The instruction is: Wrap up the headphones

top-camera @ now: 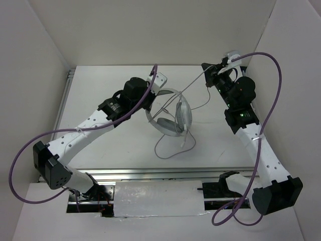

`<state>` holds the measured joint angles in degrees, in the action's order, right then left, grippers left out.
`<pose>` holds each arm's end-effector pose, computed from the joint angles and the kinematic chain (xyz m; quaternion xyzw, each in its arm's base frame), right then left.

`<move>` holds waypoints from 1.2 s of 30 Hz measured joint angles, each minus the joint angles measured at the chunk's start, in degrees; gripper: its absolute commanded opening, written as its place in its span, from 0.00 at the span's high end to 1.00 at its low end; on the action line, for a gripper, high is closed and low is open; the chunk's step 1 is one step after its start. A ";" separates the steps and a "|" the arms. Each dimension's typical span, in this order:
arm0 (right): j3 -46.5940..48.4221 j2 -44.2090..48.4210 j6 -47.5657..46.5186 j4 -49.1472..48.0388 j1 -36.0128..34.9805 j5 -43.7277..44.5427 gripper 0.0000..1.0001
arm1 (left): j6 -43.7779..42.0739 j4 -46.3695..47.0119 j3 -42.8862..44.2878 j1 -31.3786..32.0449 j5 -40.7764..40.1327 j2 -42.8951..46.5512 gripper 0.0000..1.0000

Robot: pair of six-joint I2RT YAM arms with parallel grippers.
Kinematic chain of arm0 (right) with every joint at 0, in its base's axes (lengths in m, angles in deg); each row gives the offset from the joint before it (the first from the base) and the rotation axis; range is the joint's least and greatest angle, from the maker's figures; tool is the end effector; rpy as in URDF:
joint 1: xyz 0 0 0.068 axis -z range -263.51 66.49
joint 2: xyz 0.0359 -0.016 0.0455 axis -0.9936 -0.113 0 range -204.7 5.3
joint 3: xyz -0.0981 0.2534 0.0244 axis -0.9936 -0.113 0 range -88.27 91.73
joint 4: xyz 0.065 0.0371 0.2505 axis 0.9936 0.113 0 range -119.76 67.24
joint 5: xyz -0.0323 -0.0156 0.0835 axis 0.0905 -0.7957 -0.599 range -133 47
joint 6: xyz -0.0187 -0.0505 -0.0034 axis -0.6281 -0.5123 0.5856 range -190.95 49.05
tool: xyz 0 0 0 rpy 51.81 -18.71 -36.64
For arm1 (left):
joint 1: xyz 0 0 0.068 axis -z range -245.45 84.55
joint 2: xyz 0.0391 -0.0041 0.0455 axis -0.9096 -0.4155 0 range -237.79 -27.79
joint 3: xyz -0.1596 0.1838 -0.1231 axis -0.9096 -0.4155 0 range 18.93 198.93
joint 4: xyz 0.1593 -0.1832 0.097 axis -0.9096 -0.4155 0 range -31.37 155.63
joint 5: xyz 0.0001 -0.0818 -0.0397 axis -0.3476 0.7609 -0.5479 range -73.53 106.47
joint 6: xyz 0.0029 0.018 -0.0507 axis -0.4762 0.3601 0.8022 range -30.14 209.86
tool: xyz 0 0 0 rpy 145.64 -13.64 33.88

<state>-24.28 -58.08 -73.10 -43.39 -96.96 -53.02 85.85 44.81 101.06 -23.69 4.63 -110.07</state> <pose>0.2434 0.0645 0.4389 -0.1513 0.5967 0.1308 0.7772 0.2519 -0.2152 0.3955 0.2649 0.7779 -0.1019 0.5607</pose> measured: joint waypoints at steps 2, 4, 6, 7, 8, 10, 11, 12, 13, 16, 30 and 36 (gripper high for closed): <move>-0.72 1.57 -0.02 0.61 0.37 -0.42 1.00 | 0.44 0.70 0.00 -0.07 -0.76 -1.27 1.00; -0.76 2.56 -0.07 1.42 0.63 -0.46 1.00 | 1.33 1.09 0.00 -0.24 -0.92 -2.43 1.00; -0.74 3.04 -0.15 1.84 0.76 -0.37 1.00 | 1.77 1.11 0.00 -0.59 -1.18 -3.15 1.00; -0.76 3.13 -0.24 2.27 0.87 -0.31 1.00 | 1.99 1.09 0.00 -0.72 -1.42 -3.19 1.00; -0.76 3.13 -0.26 2.69 1.14 -0.20 1.00 | 2.62 1.11 0.00 -0.87 -1.77 -3.19 1.00; -0.94 3.13 -0.24 3.39 1.92 0.13 1.00 | 3.43 1.27 0.09 -1.20 -2.16 -3.19 1.00; -1.38 3.13 -0.17 3.32 2.47 0.17 1.00 | 4.04 1.40 0.09 -1.33 -2.19 -3.19 1.00; -1.81 3.13 -0.11 3.34 2.89 0.17 1.00 | 4.26 1.38 0.09 -1.42 -2.16 -3.10 1.00; -2.36 2.97 0.04 3.28 3.34 0.13 1.00 | 4.28 1.33 0.09 -1.46 -2.16 -2.97 1.00; -3.41 0.81 1.18 2.64 5.44 -0.92 1.00 | 4.22 0.59 0.09 -1.51 -1.62 -1.44 1.00; 0.48 -23.34 8.09 -6.67 0.63 -27.91 0.84 | 1.27 -4.90 10.86 -0.66 -0.20 5.20 1.00; -0.24 -32.17 19.30 -22.27 -0.74 -37.44 0.55 | 1.64 -7.52 19.21 0.13 0.83 2.29 1.00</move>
<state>-24.52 -90.25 -53.80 -65.66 -97.71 -90.46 87.48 37.29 120.27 -23.56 5.46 -107.78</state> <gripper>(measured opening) 0.384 0.114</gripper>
